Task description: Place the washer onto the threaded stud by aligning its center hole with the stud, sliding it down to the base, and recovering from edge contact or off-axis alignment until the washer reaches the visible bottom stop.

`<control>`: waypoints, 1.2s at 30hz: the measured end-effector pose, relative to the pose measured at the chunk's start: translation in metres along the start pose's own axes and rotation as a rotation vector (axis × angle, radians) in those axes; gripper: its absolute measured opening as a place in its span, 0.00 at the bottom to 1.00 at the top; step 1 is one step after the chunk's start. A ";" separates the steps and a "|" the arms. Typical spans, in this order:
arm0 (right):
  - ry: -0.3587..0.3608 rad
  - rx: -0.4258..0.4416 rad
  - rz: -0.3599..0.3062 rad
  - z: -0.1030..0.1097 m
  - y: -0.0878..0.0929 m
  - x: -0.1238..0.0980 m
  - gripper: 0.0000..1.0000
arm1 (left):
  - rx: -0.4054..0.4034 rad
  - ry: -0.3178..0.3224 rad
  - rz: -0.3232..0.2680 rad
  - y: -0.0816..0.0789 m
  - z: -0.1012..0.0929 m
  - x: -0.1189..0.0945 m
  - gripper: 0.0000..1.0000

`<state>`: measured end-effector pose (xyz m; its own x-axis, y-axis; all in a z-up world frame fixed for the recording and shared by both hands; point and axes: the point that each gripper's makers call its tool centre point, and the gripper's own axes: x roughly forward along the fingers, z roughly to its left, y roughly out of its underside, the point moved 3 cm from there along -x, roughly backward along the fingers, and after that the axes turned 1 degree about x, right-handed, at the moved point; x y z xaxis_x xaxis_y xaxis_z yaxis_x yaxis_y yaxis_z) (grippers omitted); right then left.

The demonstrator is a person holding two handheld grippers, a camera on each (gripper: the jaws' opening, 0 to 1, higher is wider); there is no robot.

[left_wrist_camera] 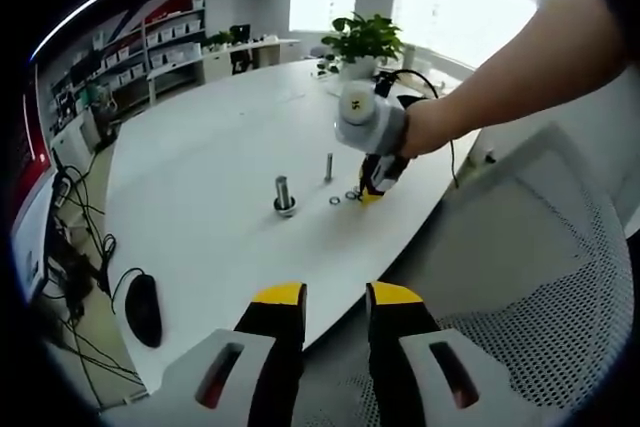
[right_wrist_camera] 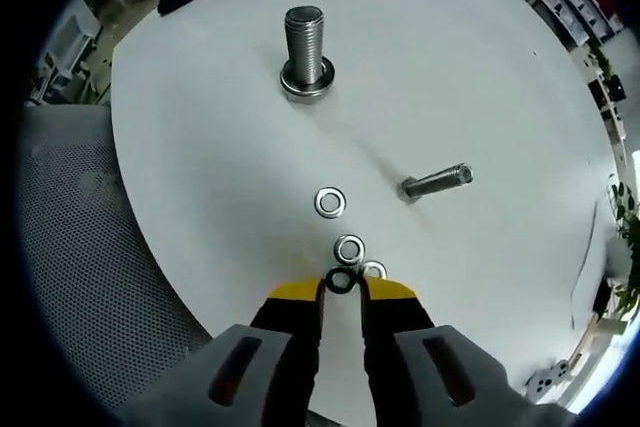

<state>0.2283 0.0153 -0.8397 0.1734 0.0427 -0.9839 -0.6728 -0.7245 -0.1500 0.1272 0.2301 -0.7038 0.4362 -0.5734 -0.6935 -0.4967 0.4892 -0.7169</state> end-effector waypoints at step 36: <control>-0.013 0.019 -0.079 0.000 0.004 0.001 0.03 | 0.006 -0.007 0.017 0.002 0.001 0.001 0.21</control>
<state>0.2259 0.0124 -0.8411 0.2169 0.1082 -0.9702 -0.6709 -0.7054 -0.2286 0.1272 0.2312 -0.7056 0.4332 -0.5605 -0.7058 -0.4994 0.5026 -0.7057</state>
